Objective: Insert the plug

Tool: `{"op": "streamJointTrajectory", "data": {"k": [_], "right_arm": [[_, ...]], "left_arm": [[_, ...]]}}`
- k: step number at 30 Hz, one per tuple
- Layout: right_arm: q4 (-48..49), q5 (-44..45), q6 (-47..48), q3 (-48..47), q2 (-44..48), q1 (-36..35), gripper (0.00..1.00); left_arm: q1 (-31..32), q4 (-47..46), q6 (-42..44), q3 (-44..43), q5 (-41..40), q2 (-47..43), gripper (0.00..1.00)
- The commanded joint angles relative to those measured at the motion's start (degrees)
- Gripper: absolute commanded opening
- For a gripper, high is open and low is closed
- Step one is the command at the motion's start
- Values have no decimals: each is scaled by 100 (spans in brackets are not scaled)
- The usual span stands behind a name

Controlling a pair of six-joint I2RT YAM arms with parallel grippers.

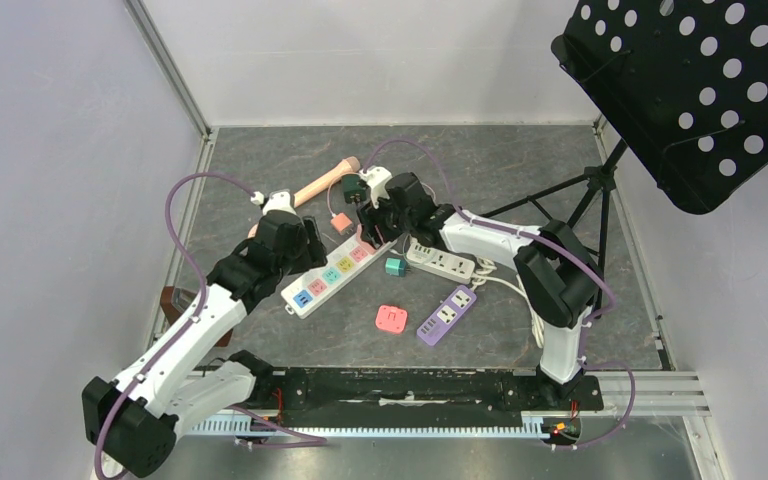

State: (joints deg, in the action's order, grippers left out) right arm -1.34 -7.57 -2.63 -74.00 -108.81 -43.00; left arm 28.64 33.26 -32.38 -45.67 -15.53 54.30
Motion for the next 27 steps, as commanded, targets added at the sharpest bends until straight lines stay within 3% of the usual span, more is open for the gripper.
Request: {"op": "streamJointTrajectory", "data": {"k": [1, 12, 27], "right_arm": [[-357, 249, 286, 168, -24, -91, 0], [-992, 1223, 589, 262, -559, -444, 0], [-961, 1148, -263, 1573, -908, -506, 0]], "left_arm": [[-169, -179, -235, 20, 285, 31, 73], [-285, -212, -199, -2, 320, 164, 73], [-357, -240, -165, 40, 287, 124, 73]]}}
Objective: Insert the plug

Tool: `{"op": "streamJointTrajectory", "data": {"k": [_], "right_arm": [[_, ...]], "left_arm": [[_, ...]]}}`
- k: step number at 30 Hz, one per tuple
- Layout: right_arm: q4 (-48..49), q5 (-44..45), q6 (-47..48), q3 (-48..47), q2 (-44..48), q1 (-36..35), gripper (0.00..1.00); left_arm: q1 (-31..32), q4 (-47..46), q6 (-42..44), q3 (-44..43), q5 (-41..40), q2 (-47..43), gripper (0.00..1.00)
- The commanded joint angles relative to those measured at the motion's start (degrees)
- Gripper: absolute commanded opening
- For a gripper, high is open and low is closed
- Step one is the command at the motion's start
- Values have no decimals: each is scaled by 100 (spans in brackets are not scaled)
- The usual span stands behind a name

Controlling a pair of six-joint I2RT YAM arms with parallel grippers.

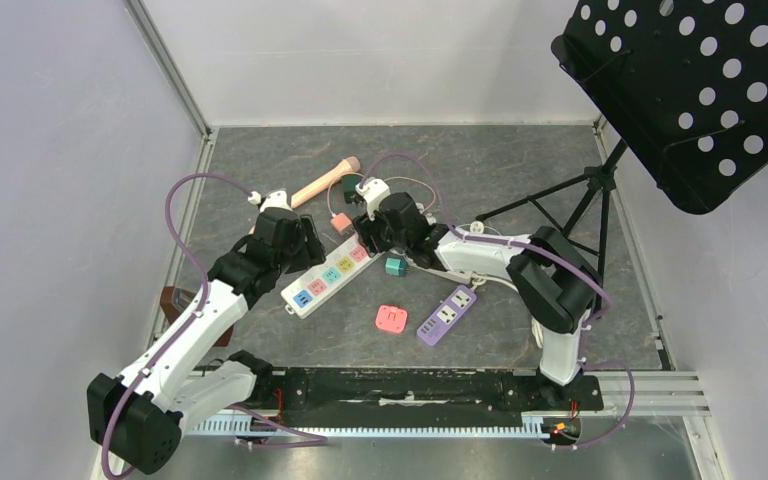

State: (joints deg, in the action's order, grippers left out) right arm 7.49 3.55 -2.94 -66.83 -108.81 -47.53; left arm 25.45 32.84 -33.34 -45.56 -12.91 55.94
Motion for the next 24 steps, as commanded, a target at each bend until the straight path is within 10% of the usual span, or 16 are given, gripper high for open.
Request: {"op": "streamJointTrajectory", "data": {"k": [1, 12, 19, 24], "right_arm": [[-1901, 60, -226, 872, -982, -70, 0], [-2809, 312, -224, -98, -1063, -108, 4], [-3492, -411, -247, -2796, -1098, 9, 93], [-3666, -937, -385, -3959, -881, 210, 98]], "left_arm": [[-40, -192, -66, 27, 15, -51, 73], [-58, -155, 85, -68, -130, -143, 76], [-67, -137, 502, -266, -453, -369, 95], [-75, -138, 750, -309, -743, -625, 96]]}}
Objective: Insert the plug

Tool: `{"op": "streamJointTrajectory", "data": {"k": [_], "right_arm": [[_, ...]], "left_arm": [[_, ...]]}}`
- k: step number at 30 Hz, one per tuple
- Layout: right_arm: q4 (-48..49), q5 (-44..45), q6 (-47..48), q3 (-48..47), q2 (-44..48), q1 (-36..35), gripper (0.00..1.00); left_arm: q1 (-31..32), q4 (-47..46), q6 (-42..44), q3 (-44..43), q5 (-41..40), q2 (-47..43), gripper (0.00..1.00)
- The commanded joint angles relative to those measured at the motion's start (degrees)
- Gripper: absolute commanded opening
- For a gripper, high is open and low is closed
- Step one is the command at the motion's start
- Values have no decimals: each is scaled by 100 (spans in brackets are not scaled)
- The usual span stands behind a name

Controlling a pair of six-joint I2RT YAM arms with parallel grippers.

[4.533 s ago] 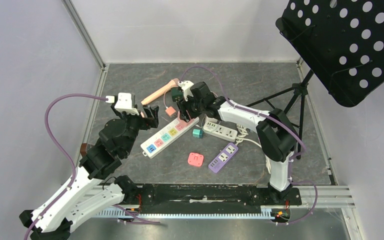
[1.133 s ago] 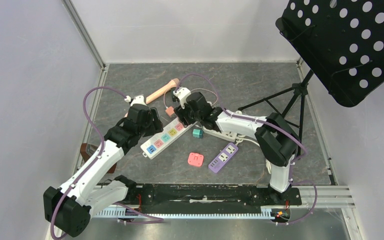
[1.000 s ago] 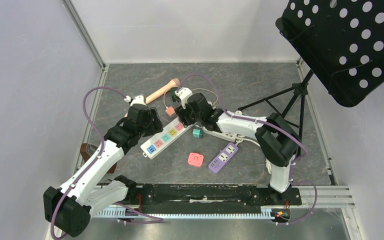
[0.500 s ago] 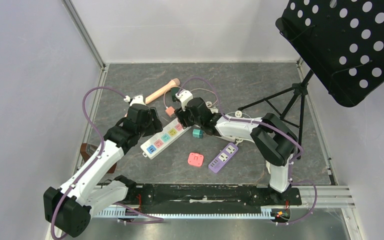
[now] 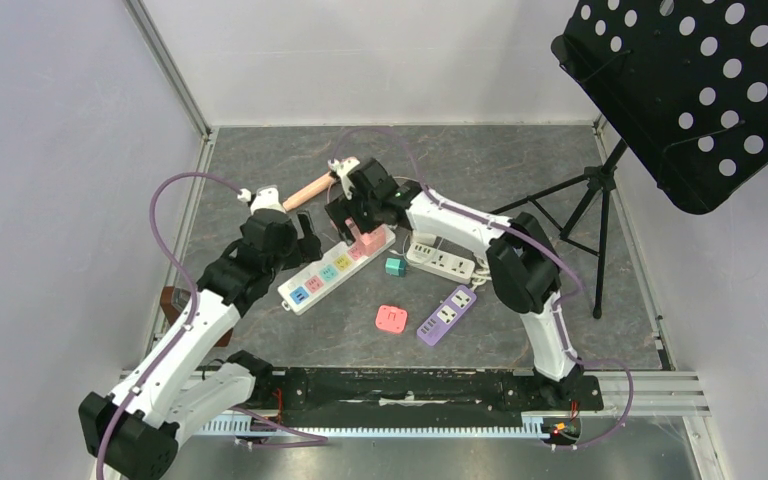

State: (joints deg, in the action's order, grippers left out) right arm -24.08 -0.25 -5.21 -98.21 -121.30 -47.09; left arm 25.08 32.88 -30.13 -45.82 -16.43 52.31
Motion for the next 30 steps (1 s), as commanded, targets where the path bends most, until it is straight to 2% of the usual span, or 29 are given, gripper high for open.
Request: {"op": "streamJointTrajectory", "data": {"k": [1, 5, 9, 12, 16, 22, 30], "right_arm": [[-506, -607, -161, -759, 492, 190, 98], [-331, -634, -149, 126, 1254, 218, 98], [38, -810, -82, 1647, 2196, 200, 92], [816, -1128, 75, 3107, 3009, 143, 88], [1225, -1454, 443, 4261, 3632, -90, 89], [1209, -1234, 1022, 4940, 3512, -749, 95], [869, -688, 1218, 4539, 2620, -1241, 97]], "left_arm": [[-37, -142, 426, -270, -428, -316, 96], [-38, -215, 289, -168, -502, -505, 96], [-38, -332, 134, -64, -485, -662, 95], [-43, -444, 32, 28, -467, -789, 94], [-46, -730, -75, 165, -372, -1000, 93], [-47, -988, -128, 300, -291, -1158, 91], [-47, -934, -95, 273, -302, -1079, 91]]}}
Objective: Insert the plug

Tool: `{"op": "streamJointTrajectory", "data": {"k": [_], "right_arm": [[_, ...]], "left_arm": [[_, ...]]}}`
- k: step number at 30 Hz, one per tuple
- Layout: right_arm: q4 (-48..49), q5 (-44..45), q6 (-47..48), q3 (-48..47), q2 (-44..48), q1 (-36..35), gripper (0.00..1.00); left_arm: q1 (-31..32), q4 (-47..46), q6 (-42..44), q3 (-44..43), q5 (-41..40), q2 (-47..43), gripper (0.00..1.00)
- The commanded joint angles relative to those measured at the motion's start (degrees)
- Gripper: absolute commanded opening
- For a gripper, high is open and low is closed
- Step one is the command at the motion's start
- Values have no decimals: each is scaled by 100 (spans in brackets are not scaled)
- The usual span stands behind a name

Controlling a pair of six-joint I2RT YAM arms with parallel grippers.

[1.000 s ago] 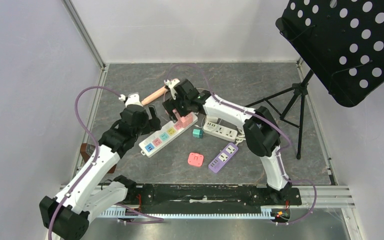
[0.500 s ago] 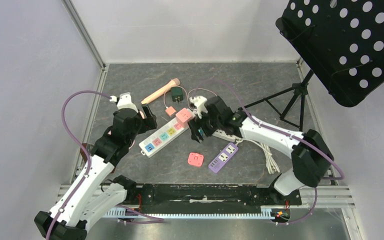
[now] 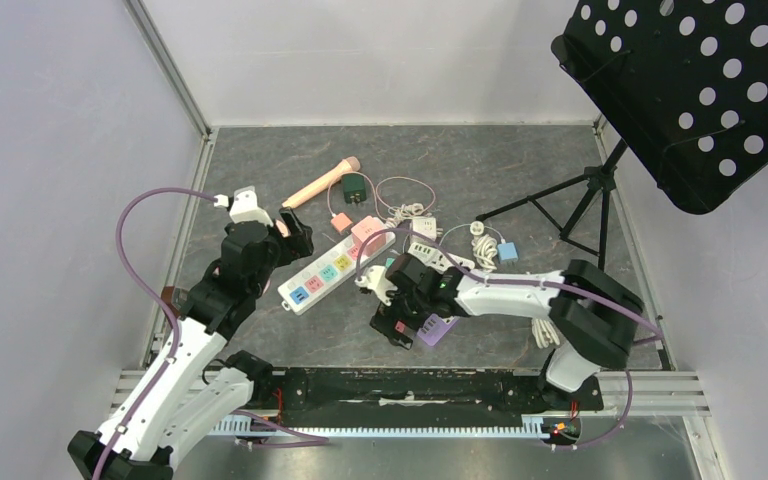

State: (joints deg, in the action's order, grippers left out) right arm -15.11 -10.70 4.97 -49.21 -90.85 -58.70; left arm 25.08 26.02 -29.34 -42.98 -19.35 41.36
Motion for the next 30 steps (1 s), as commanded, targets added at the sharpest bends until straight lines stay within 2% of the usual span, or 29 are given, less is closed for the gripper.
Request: {"op": "streamJointTrajectory", "data": {"k": [1, 7, 17, 21, 27, 30], "right_arm": [[-50, 449, 160, -405, -530, -81, 96], [-93, 672, 27, -434, -744, -70, 86], [-235, 466, -110, -588, -874, -72, 42], [-186, 481, -226, -822, -777, -6, 38], [248, -194, -788, -1426, -228, 515, 38], [711, -475, -1192, -1624, 126, 800, 39]], "left_arm": [[-47, -242, -183, -9, -22, 16, 91], [-47, -178, -163, 22, -120, -86, 91], [-45, -168, -151, 44, -165, -134, 90], [-42, -212, -147, 41, -68, -125, 90], [-45, -426, -233, -344, 1166, -91, 90], [-46, -348, -619, -680, 1395, 65, 90]]}}
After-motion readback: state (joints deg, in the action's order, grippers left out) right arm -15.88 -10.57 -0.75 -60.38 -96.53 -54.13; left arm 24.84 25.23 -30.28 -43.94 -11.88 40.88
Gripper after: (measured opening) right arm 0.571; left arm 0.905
